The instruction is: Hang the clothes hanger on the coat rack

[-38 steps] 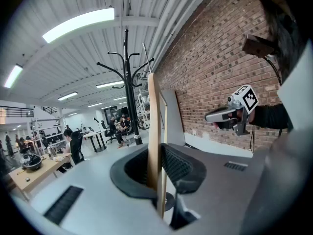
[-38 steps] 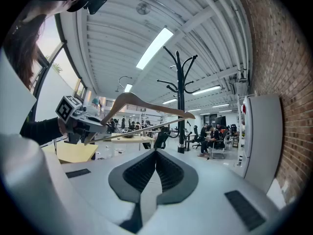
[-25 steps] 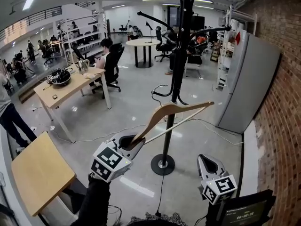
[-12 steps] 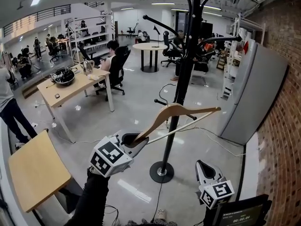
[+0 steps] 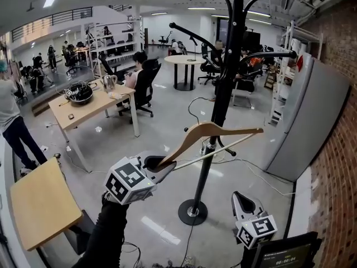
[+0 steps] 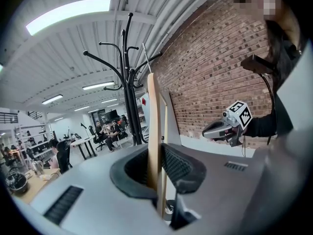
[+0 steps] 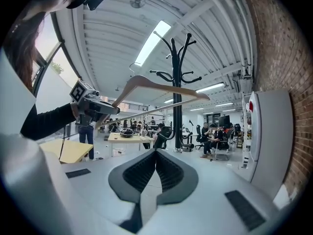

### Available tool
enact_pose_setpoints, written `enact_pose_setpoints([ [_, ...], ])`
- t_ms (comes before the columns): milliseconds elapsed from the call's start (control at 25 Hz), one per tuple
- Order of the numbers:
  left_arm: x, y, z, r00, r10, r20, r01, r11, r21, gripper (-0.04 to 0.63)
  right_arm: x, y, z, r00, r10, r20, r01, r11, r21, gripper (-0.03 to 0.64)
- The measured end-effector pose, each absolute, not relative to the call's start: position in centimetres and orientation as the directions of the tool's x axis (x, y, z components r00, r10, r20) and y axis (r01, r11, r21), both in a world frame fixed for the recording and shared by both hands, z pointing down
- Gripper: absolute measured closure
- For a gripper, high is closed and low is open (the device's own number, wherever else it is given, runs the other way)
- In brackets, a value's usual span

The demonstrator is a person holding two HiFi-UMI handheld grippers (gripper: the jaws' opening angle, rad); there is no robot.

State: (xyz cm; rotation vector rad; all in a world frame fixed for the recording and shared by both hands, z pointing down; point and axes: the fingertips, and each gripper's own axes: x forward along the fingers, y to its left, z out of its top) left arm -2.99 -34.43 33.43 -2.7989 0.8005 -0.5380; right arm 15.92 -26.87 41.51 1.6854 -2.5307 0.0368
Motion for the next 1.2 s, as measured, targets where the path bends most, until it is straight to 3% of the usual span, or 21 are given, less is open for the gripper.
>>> enact_pose_setpoints([
  [1200, 1.6, -45.9, 31.4, 0.827, -0.468, 0.311, -0.412, -0.882, -0.230, 0.540, 20.3, -32.8, 42.7, -0.388, -0.911, 0.143, -0.918, 0.395, 0.027, 0.607],
])
